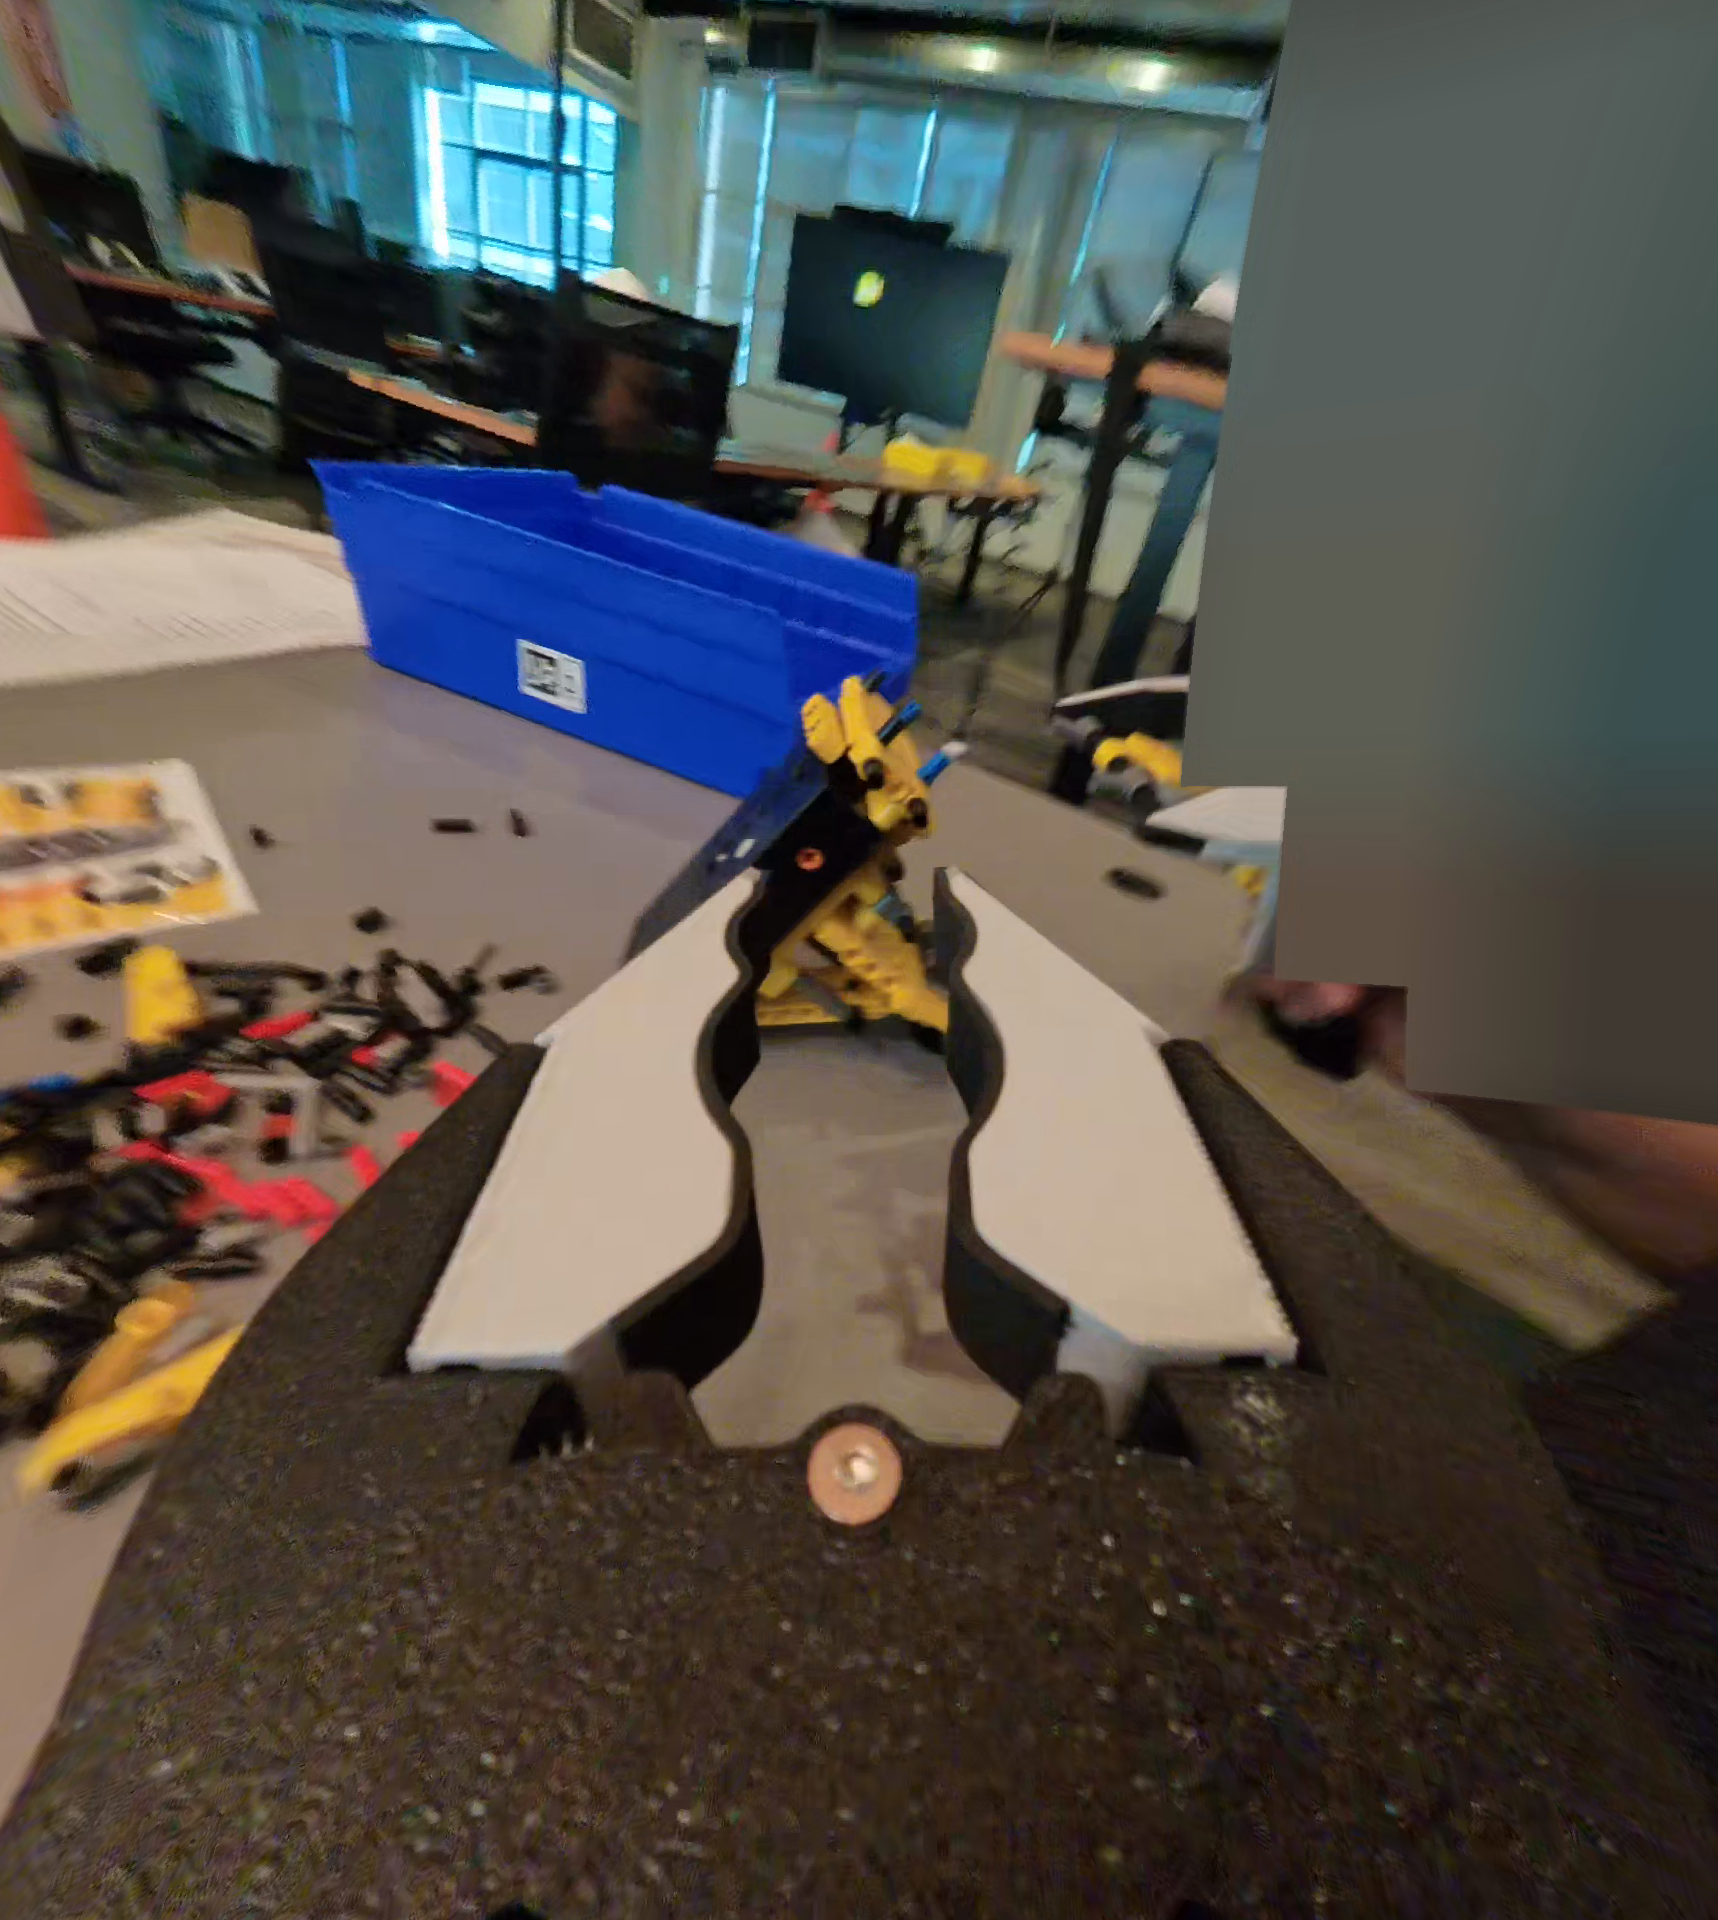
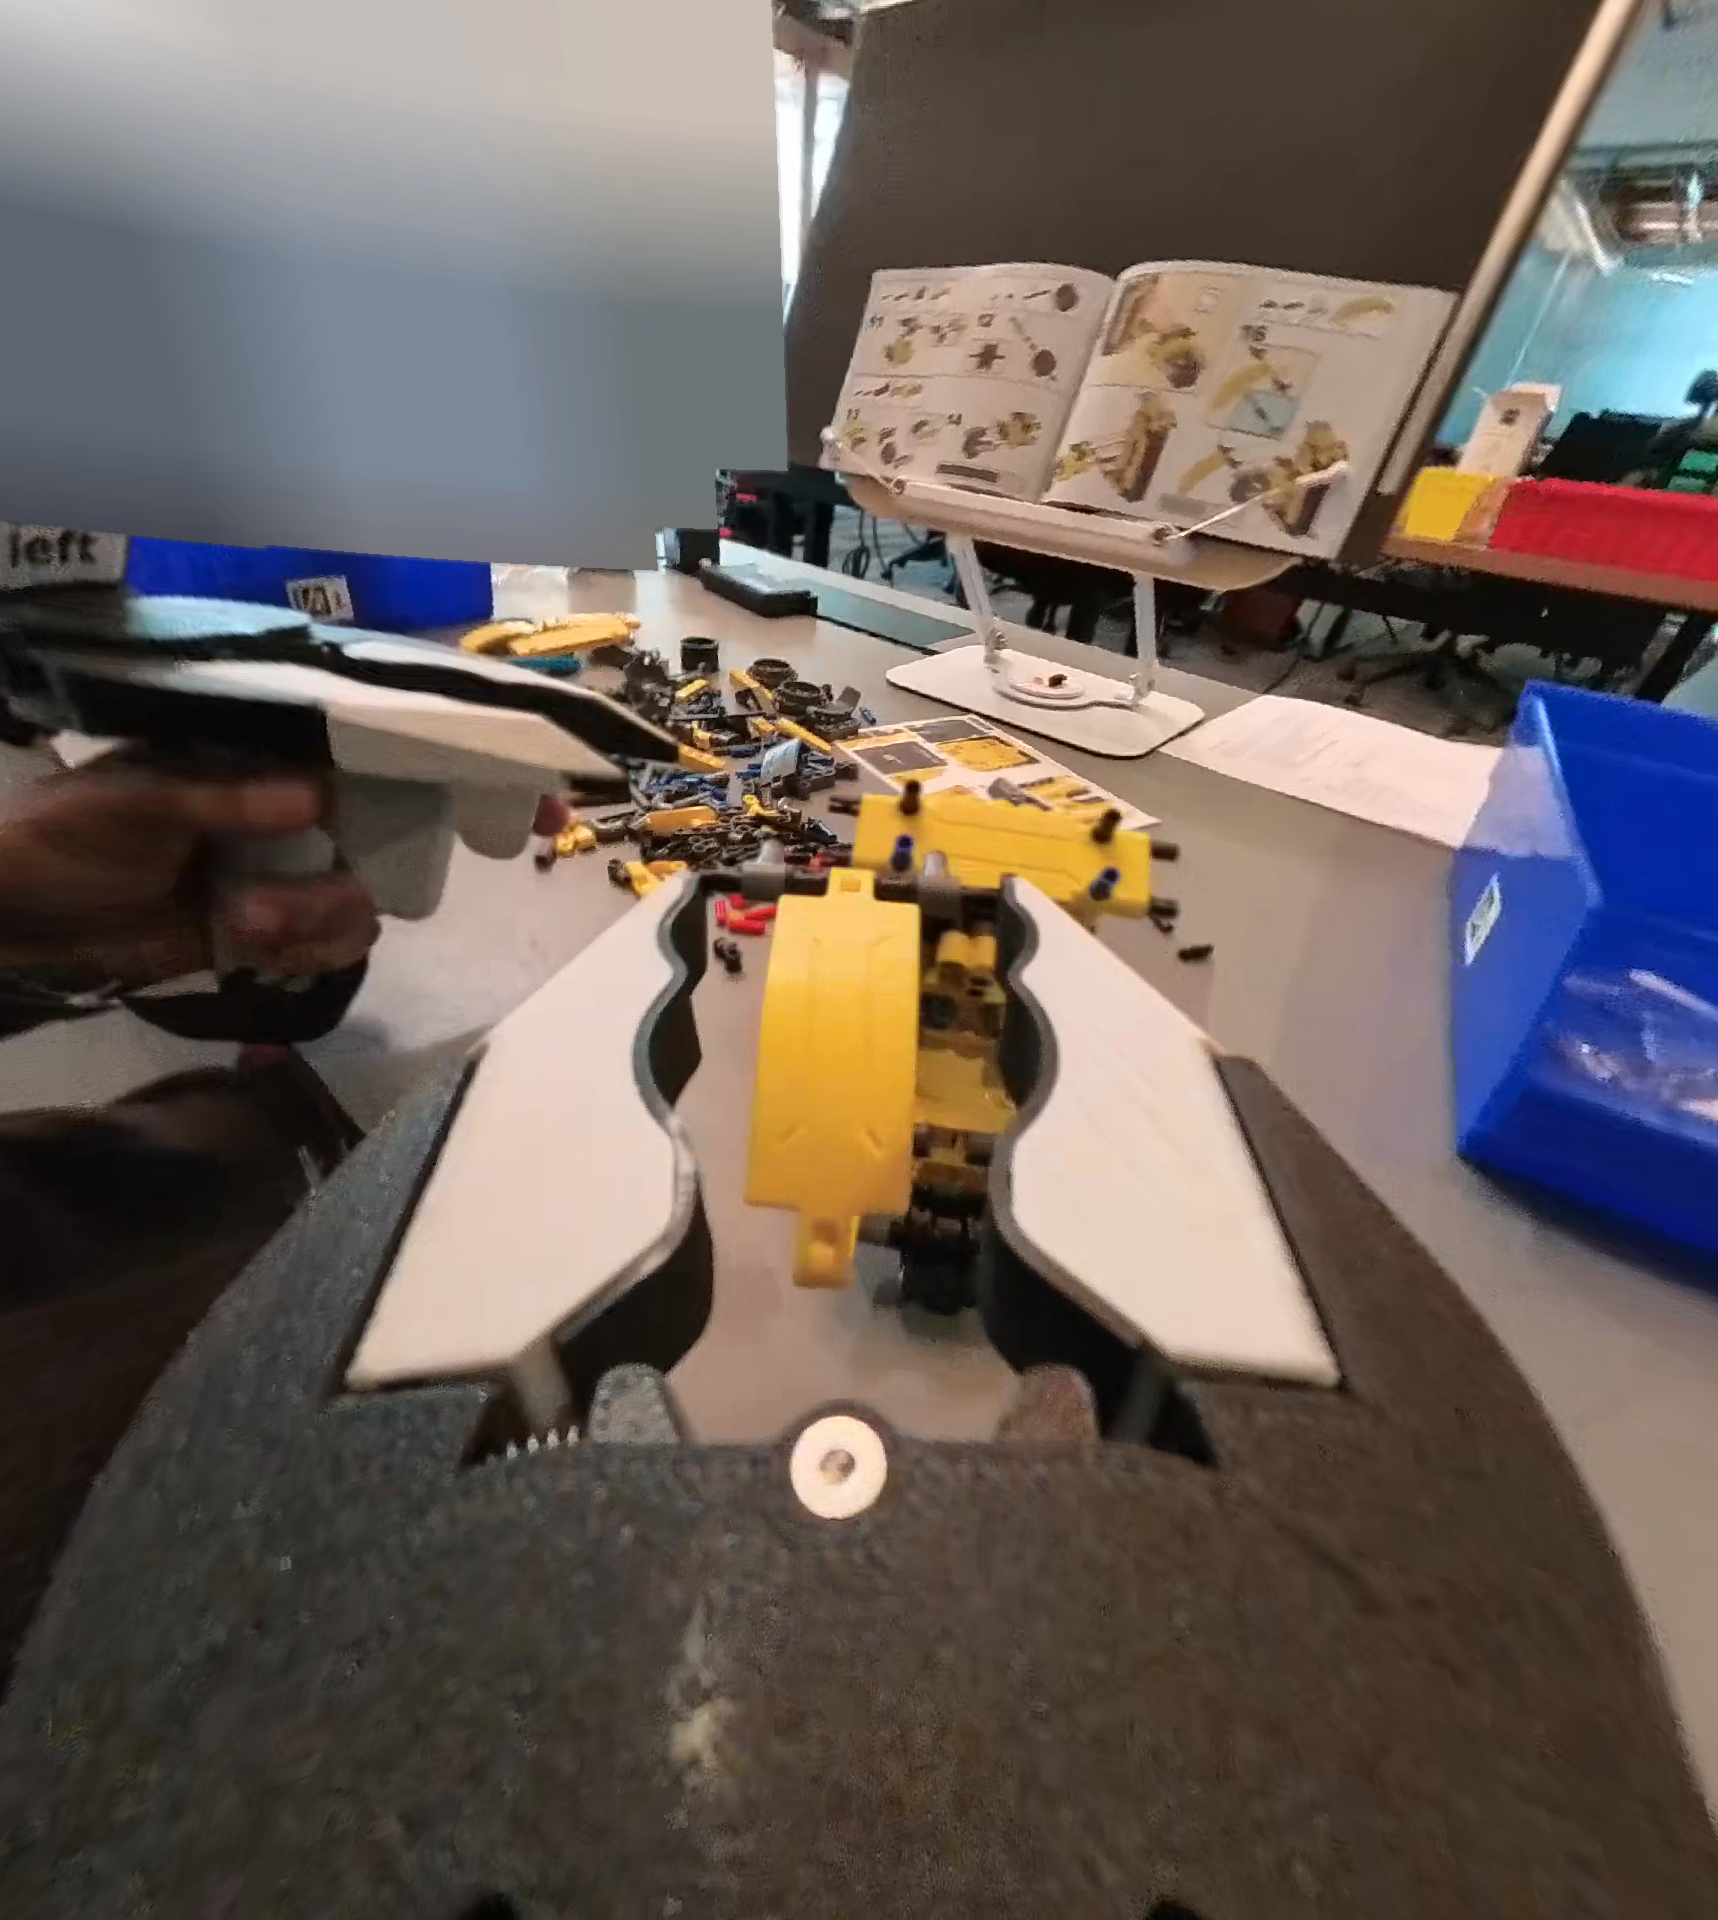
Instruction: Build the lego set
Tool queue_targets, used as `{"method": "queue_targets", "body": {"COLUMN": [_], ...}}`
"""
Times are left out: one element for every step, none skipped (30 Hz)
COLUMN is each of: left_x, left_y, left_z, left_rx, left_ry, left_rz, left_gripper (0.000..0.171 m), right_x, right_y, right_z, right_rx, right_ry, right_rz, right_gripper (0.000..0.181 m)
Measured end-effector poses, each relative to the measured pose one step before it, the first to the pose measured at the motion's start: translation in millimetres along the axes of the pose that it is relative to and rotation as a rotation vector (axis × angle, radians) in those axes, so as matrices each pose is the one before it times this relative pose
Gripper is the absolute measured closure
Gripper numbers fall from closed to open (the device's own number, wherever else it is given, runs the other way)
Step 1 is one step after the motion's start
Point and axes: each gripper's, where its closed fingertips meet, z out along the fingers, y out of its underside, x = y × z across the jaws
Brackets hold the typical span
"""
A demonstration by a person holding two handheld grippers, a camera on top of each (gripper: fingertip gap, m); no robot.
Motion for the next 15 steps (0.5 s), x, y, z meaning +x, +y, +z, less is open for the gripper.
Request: {"method": "queue_targets", "body": {"left_x": [-2.68, -3.22, -3.38, -2.19, -0.42, 2.10, 3.30, 1.80, 1.74, 0.35, -2.06, -1.68, -1.18, -1.56, -1.76], "left_y": [1.76, 1.38, 1.51, 2.06, 2.54, 3.20, 3.64, 3.35, 3.90, 3.32, 1.44, 0.35, -0.26, -1.13, -2.33], "left_z": [4.64, 4.92, 5.27, 5.28, 5.44, 5.13, 5.12, 5.41, 5.55, 5.24, 4.64, 4.08, 3.50, 2.93, 2.63], "left_rx": [-0.02243, -0.01958, -0.01795, -0.01841, -0.01933, -0.02259, -0.02529, -0.02448, -0.02903, -0.02568, -0.01224, -0.00490, -0.00292, 0.00141, 0.00812], "left_ry": [-0.0376, -0.0368, -0.0326, -0.0196, -0.0033, 0.0154, 0.0256, 0.0148, 0.0148, 0.0056, -0.0121, -0.0125, -0.0118, -0.0178, -0.0227], "left_rz": [0.0777, 0.0704, 0.0589, 0.0462, 0.0338, 0.0254, 0.0186, 0.0087, 0.0082, 0.0108, 0.0135, 0.0224, 0.0276, 0.0277, 0.0247], "left_gripper": [0.139, 0.137, 0.136, 0.135, 0.135, 0.134, 0.133, 0.133, 0.132, 0.131, 0.131, 0.131, 0.130, 0.130, 0.130], "right_x": [3.65, 3.13, 2.81, 2.69, 3.15, 4.06, 5.71, 6.61, 6.15, 5.04, 4.75, 4.35, 3.74, 2.76, 2.11], "right_y": [1.44, 1.22, 1.07, 0.48, -0.31, -0.86, -1.55, -2.15, -2.99, -3.32, -2.48, -1.35, -0.12, 0.79, 2.03], "right_z": [-1.13, -0.79, -0.59, -0.24, -0.05, 0.10, 0.11, 0.22, 0.39, 0.61, 0.65, 0.62, 0.35, -0.04, -0.21], "right_rx": [0.0125, 0.0099, 0.0084, 0.0085, 0.0096, 0.0099, 0.0098, 0.0119, 0.0179, 0.0237, 0.0238, 0.0210, 0.0195, 0.0181, 0.0156], "right_ry": [0.0052, 0.0056, 0.0068, 0.0082, 0.0119, 0.0158, 0.0220, 0.0226, 0.0127, 0.0028, -0.0005, 0.0003, 0.0007, -0.0005, -0.0005], "right_rz": [0.0315, 0.0216, 0.0096, 0.0005, -0.0052, -0.0125, -0.0187, -0.0151, -0.0017, 0.0132, 0.0223, 0.0241, 0.0240, 0.0264, 0.0275], "right_gripper": [0.126, 0.126, 0.126, 0.126, 0.126, 0.126, 0.126, 0.126, 0.126, 0.126, 0.126, 0.126, 0.126, 0.126, 0.126]}}
